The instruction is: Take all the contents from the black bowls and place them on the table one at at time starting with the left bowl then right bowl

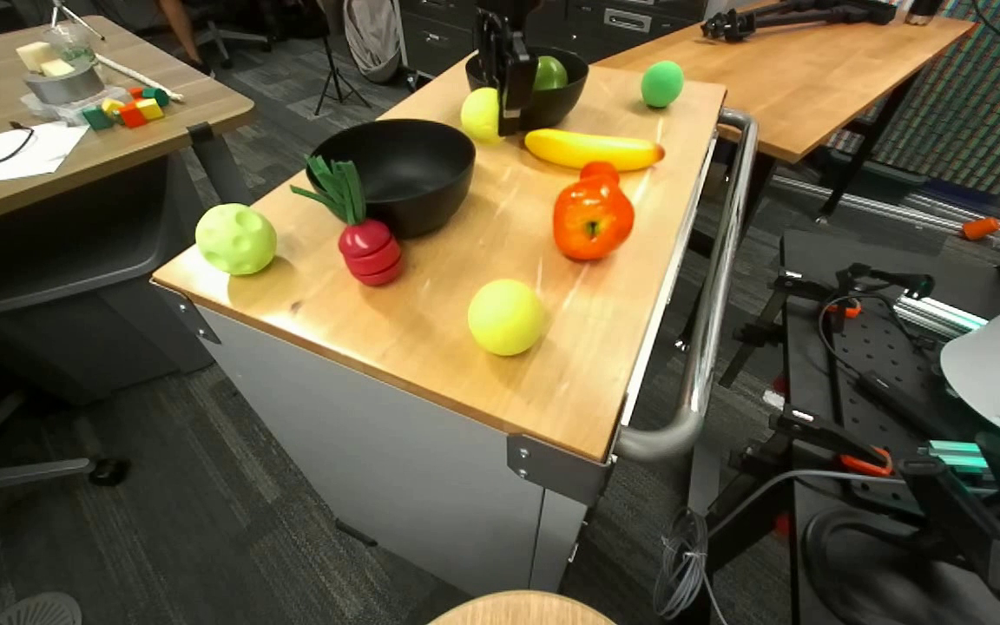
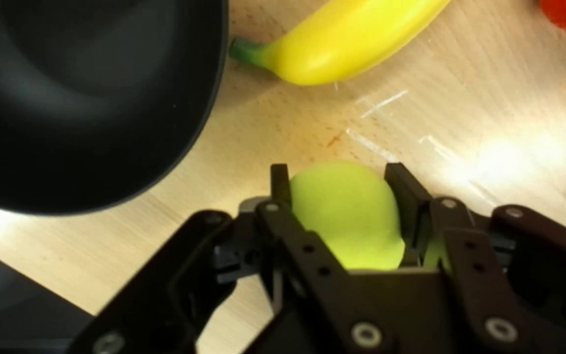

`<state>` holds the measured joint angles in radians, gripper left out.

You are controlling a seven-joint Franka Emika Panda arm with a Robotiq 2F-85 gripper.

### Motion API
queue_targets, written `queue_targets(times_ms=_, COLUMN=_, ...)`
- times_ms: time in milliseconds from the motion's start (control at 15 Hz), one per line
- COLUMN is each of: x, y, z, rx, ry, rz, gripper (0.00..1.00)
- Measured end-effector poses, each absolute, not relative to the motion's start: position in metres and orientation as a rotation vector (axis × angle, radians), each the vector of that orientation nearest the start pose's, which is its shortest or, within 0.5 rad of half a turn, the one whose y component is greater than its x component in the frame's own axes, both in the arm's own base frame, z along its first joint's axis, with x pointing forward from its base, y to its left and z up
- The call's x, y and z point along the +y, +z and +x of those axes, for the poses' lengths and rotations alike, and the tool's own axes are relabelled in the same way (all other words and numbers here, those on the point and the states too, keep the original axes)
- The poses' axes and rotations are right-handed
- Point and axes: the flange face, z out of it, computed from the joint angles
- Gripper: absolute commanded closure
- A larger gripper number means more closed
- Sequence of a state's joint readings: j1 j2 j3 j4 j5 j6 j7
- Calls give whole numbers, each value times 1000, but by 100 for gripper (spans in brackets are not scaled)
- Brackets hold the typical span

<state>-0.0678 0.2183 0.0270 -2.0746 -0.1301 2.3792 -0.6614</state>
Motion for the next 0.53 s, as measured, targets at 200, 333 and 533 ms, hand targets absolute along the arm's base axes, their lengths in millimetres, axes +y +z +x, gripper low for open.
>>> queue_targets(times_ms=200, x=-36, y=318, z=578, rx=-1111, ry=-26, rz=-3053, gripper=24)
queue_targets(times_ms=333, x=-40, y=315, z=575, rx=-1097, ry=-14, rz=-3056, gripper=10)
queue_targets(times_ms=533, x=-44, y=319, z=577, rx=-1083, ry=-27, rz=-3062, gripper=0)
